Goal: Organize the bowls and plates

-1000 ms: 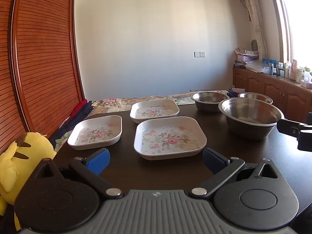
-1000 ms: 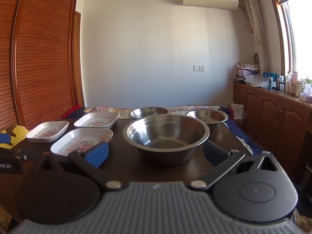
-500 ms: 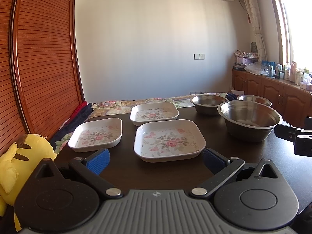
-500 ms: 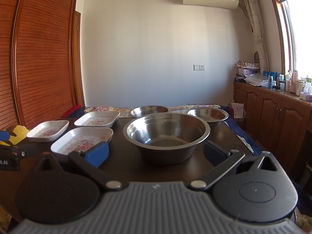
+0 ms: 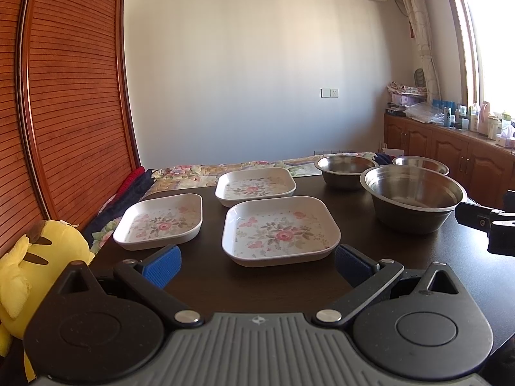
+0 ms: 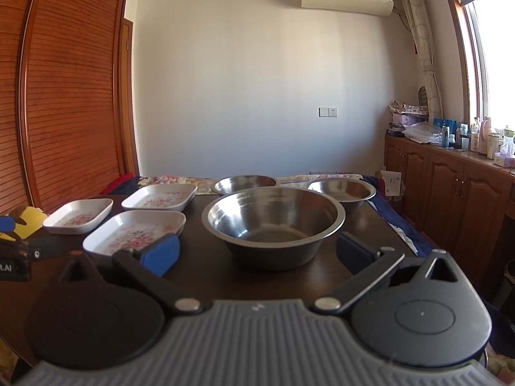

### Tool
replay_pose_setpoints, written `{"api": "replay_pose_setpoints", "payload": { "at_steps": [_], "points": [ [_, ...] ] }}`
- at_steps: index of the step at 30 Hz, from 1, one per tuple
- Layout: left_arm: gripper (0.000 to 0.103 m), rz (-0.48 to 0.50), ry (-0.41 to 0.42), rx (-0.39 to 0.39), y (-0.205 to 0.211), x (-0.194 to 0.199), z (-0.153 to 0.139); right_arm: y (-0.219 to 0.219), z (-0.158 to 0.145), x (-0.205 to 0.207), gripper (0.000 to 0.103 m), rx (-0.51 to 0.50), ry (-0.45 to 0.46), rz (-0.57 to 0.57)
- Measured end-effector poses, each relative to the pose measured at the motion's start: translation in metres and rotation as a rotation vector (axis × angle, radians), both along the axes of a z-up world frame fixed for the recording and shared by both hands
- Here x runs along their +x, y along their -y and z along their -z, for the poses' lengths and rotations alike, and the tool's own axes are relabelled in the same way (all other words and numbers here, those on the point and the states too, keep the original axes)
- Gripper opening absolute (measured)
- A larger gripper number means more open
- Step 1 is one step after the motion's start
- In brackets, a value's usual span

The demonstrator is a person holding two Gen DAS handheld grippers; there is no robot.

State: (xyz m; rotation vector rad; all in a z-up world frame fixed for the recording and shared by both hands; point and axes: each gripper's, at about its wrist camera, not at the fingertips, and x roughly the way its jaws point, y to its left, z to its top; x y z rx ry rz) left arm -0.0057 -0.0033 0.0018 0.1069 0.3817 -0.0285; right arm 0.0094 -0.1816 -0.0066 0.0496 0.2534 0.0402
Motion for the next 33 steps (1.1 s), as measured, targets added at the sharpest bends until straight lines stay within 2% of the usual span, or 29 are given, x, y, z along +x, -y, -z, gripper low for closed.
{"api": "replay_pose_setpoints", "payload": {
  "at_steps": [33],
  "points": [
    [0.102,0.003,0.0,-0.004,-0.0011,-0.0002,-0.002,0.0047,-0.0009,0.0008,0.103,0.007,-0.002,0.007]
  ]
}}
